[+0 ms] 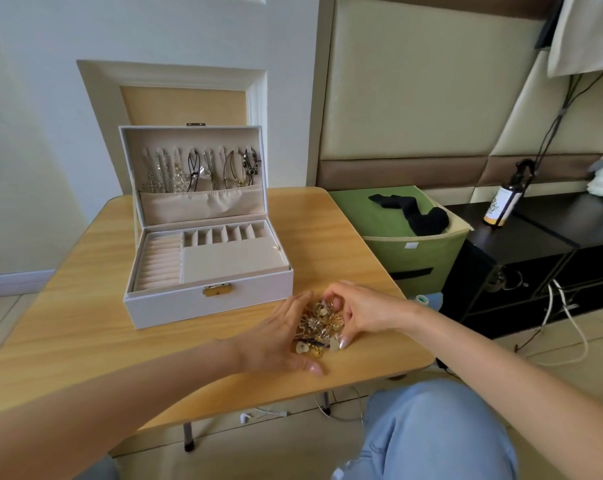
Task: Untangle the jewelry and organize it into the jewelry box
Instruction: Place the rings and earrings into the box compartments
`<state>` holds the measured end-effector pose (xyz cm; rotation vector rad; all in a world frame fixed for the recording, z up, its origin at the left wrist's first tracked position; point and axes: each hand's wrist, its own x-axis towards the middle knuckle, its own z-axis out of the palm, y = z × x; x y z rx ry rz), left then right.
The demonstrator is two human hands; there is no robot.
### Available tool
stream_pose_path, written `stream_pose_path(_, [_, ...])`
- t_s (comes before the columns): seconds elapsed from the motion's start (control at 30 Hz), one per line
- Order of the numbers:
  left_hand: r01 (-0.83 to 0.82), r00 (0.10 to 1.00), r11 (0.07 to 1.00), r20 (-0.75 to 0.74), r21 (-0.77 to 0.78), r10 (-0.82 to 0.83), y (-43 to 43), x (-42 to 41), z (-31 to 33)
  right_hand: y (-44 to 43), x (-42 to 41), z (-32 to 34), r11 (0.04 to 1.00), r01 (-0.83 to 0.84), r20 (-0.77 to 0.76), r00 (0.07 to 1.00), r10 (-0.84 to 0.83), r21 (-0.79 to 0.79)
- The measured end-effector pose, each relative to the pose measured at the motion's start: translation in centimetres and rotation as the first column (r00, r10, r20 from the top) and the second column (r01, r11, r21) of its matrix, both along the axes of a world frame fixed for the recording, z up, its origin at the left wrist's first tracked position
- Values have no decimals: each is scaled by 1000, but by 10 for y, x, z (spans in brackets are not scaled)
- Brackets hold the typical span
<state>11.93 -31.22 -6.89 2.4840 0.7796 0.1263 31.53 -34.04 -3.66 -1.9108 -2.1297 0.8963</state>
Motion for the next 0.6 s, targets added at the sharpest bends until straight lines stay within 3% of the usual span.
stream_pose_path(0.6, [-276,916,961,295,-36,274,3,-112,-11,19,-97,-19,992,0,-214,976,28,128])
